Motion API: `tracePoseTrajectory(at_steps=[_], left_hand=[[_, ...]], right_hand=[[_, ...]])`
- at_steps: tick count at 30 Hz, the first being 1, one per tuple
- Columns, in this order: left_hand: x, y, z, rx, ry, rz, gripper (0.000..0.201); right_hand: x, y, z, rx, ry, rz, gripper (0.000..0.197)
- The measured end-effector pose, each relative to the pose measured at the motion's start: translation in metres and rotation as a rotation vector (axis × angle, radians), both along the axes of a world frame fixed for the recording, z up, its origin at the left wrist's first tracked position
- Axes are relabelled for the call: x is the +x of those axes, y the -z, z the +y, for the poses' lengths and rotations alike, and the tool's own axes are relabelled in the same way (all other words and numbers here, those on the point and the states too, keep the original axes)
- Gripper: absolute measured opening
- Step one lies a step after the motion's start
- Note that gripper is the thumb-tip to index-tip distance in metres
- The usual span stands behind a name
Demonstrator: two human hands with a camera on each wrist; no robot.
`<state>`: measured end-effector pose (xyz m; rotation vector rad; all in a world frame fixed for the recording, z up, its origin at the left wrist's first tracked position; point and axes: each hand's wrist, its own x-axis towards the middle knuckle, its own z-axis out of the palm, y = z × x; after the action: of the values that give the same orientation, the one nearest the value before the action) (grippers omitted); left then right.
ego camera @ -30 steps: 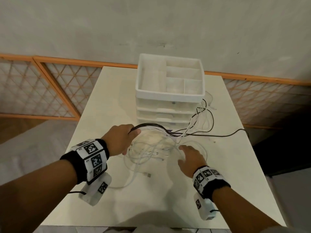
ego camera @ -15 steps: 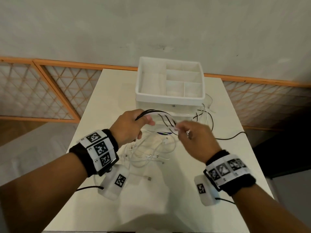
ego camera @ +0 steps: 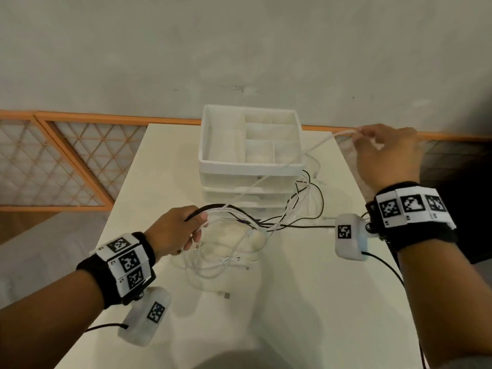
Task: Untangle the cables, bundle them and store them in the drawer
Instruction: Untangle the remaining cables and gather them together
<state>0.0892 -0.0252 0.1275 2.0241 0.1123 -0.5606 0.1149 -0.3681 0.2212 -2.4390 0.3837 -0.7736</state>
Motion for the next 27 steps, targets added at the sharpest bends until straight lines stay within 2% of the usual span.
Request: tracePoseTrajectory(at_steps=[3,5,8,13,15,17,19,20,21,23,25,27], left_hand=[[0.002,-0.008,0.001,-0.037,-0.012,-0.015,0.029],[0.004,-0.013,0.0,-0.042,0.019,-0.032,0.029],[0.003,-0.012,0.001,0.053,0.117,-0.055,0.03],[-0.004,0.0,0.005,0.186,0.119,-0.082,0.031],[-0.003,-0.002,0.003,0.152,0.081,-0.1,0.029],[0.0,-0.008,0.0,0.107,0.047,-0.106,0.029],[0.003,-0.016,-0.004,0.067,0.03,-0.102,0.03],[0.004,-0.02,-0.006,0.047,0.027,-0.095,0.03],[0.005,-0.023,-0.008,0.031,0.029,-0.091,0.03],[0.006,-0.028,-0.015,-0.001,0.043,-0.087,0.03],[0.007,-0.033,-0.025,-0.043,0.056,-0.081,0.03],[0.007,-0.038,-0.037,-0.086,0.071,-0.084,0.029]], right_hand=[[0.007,0.012,-0.006,-0.069,0.033,0.142,0.02],[0.015,0.011,-0.007,-0.07,0.037,0.091,0.02],[0.028,-0.004,-0.01,0.024,0.038,-0.014,0.02],[0.045,-0.003,-0.022,0.175,-0.064,-0.01,0.017],[0.042,0.019,-0.024,0.203,-0.134,0.116,0.017],[0.033,0.05,-0.025,0.177,-0.204,0.355,0.03],[0.021,0.077,-0.021,0.086,-0.235,0.616,0.042],[0.013,0.083,-0.013,0.037,-0.226,0.669,0.042],[0.007,0.087,-0.004,0.005,-0.217,0.636,0.039],[-0.008,0.084,0.024,0.051,-0.285,0.406,0.023],[-0.028,0.07,0.062,0.137,-0.505,0.255,0.015],[-0.042,0.064,0.094,0.083,-0.694,0.26,0.021]])
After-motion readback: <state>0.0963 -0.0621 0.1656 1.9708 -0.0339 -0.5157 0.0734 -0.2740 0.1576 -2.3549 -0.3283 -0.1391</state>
